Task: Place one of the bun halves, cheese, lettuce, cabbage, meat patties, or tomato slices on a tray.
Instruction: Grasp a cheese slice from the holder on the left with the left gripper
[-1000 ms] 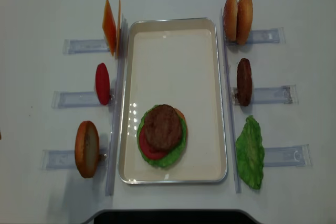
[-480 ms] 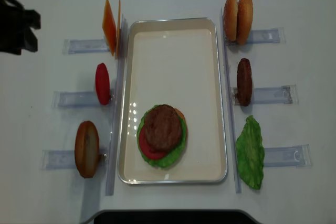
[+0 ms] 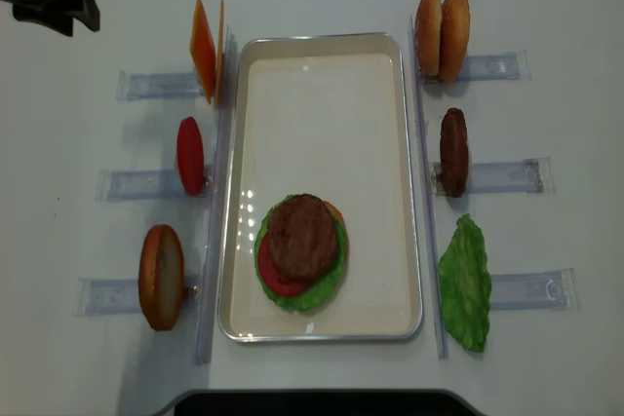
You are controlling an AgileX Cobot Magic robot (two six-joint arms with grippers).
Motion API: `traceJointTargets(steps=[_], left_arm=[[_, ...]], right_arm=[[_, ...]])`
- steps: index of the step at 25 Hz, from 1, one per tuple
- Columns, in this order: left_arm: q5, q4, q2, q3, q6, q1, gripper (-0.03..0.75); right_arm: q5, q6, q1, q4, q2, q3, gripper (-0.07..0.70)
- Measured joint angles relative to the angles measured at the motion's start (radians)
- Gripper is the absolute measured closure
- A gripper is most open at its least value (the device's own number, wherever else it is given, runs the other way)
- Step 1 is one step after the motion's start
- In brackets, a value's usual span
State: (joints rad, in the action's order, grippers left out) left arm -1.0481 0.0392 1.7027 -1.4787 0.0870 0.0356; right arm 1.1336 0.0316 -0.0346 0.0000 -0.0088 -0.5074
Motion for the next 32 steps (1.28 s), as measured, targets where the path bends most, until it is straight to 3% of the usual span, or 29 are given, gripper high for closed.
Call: traceJointTargets(steps=[6,15,19,32], left_arm=[[0.0,0.034,0.007,-0.007,0.03,-0.025,0.423],[0.026,0.127,0.073,-0.055,0.2,-0.318,0.421],[0.026,0.127,0.137,-0.116,0.232,-0.384,0.421],[-0.007,0.136,0.187,-0.166,0.275,-0.399,0.403]], right_arm=[[0.0,0.0,0.0,0.0,0.0,0.0,0.388],[0.0,0.0,0.0,0.0,0.0,0.0,0.388],[0.0,0.0,0.0,0.0,0.0,0.0,0.388],[0.0,0.0,0.0,0.0,0.0,0.0,0.388]])
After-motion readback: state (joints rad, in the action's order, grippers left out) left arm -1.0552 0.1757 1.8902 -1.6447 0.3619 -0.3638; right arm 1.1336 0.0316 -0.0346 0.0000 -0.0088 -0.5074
